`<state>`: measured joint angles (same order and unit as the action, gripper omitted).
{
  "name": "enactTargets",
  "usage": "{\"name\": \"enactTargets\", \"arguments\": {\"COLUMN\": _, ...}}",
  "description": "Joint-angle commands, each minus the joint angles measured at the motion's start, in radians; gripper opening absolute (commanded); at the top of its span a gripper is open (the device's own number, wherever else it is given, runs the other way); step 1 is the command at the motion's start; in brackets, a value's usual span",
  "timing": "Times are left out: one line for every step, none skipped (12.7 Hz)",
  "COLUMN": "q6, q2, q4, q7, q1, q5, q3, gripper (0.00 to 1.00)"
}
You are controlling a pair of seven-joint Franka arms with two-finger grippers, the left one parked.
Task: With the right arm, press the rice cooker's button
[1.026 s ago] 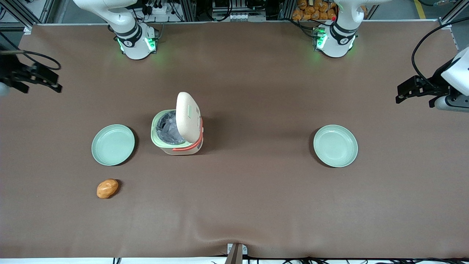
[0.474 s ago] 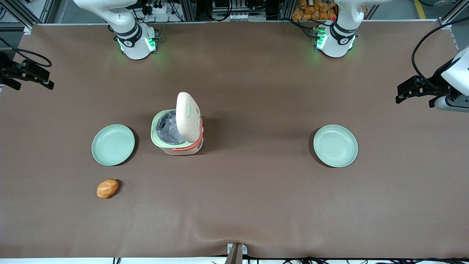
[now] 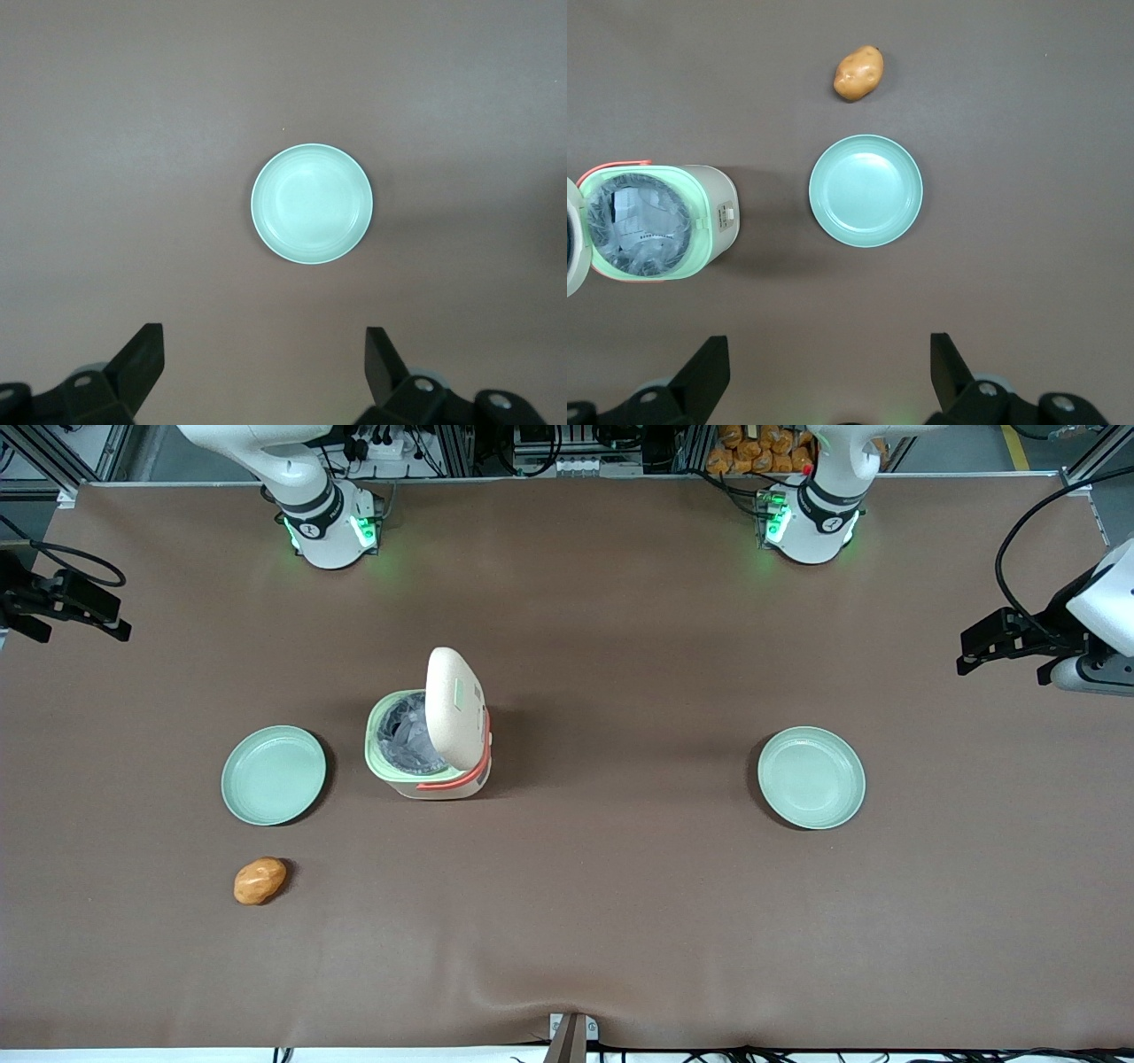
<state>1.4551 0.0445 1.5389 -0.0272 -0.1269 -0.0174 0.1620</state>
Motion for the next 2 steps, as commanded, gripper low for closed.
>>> {"name": "enactTargets", "arguments": {"q6": -0.007, "q2": 0.009, "q4": 0.006, "q7": -0.008, "q1": 0.001, "q5": -0.001, "q3": 0.001, "gripper": 1.0}}
{"name": "enactTargets", "arguments": {"q6": -0.007, "q2": 0.009, "q4": 0.006, "q7": -0.008, "q1": 0.001, "q5": -0.001, "q3": 0.002, "gripper": 1.0}}
